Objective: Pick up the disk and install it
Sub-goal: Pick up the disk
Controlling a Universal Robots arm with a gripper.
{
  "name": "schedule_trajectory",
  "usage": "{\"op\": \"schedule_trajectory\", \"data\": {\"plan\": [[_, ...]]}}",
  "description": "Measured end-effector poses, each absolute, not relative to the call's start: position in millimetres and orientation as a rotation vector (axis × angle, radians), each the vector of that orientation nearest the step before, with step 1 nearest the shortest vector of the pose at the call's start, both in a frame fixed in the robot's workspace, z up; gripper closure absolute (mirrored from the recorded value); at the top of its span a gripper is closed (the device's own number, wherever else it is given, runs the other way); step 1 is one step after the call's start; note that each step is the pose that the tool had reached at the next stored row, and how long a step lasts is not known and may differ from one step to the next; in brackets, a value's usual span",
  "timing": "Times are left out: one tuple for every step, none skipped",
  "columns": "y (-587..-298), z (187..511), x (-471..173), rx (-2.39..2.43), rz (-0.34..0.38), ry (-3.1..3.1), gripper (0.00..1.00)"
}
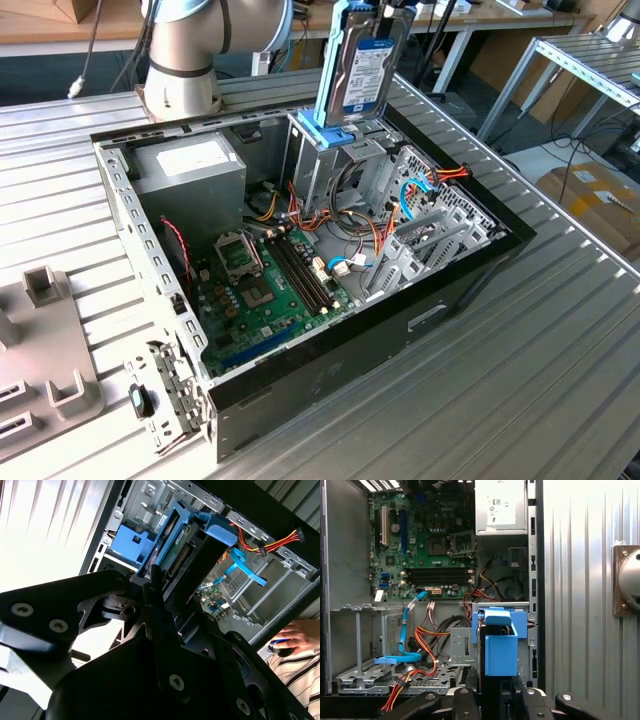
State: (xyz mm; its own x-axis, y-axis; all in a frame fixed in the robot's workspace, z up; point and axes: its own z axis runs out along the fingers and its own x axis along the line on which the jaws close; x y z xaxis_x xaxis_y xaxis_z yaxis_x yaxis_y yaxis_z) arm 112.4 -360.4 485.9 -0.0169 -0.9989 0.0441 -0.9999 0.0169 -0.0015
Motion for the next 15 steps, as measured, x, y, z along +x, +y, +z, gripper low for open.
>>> {"op": "schedule_trajectory", "data": {"plan": [[-361,486,112,2.181,0.050,-2.218,0.65],[-363,486,113,2.181,0.051,-2.218,0.65],[-364,486,113,2.180,0.051,-2.218,0.65],[-365,486,113,2.180,0.052,-2.217,0.65],[-366,486,113,2.180,0.052,-2.217,0.65],[-368,486,113,2.180,0.053,-2.217,0.65],[-370,486,113,2.179,0.053,-2.217,0.65],[-371,486,113,2.179,0.054,-2.216,0.65],[-372,486,113,2.179,0.054,-2.216,0.65],[-373,486,114,2.179,0.055,-2.216,0.65],[-375,486,114,2.178,0.056,-2.215,0.65],[-376,486,114,2.178,0.056,-2.215,0.65],[-376,486,114,2.178,0.057,-2.215,0.65],[-377,486,114,2.178,0.057,-2.215,0.65],[-377,486,114,2.178,0.057,-2.215,0.65]]}}
